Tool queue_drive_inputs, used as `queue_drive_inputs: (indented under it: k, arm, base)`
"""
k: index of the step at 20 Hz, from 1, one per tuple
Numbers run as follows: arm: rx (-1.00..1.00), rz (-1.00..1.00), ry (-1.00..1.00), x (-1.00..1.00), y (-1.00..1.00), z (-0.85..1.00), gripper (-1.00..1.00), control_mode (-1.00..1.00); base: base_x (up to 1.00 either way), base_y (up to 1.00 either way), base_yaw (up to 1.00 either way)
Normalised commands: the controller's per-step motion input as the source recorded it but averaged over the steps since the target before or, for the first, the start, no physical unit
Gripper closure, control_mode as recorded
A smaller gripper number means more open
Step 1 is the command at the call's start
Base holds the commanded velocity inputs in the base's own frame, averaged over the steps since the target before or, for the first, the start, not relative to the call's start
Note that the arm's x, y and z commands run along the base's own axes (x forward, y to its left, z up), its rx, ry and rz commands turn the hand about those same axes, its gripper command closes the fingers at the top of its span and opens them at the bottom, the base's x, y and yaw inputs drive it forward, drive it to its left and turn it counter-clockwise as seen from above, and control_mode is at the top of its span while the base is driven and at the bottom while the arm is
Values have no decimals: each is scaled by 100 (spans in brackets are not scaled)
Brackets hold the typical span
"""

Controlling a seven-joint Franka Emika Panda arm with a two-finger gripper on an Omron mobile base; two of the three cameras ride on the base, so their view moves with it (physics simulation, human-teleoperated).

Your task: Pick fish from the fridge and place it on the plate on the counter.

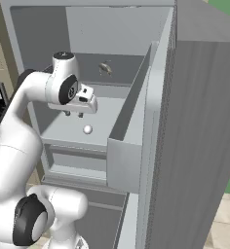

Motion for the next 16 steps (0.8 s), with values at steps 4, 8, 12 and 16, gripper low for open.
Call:
queue_drive_inputs:
  k: [4,8,12,16]
  arm:
    - [0,0,-10,-5,0,16,-100,-100]
    - [-1,0,-33,-27,0,44,-100,-100]
    - [-1,0,-40,-31,0,51,-100,-100]
    - [0,0,-38,-16,0,57,-100,-100]
  base:
    - [0,0,0]
    - [0,0,0]
    - [0,0,0]
    - [0,0,0]
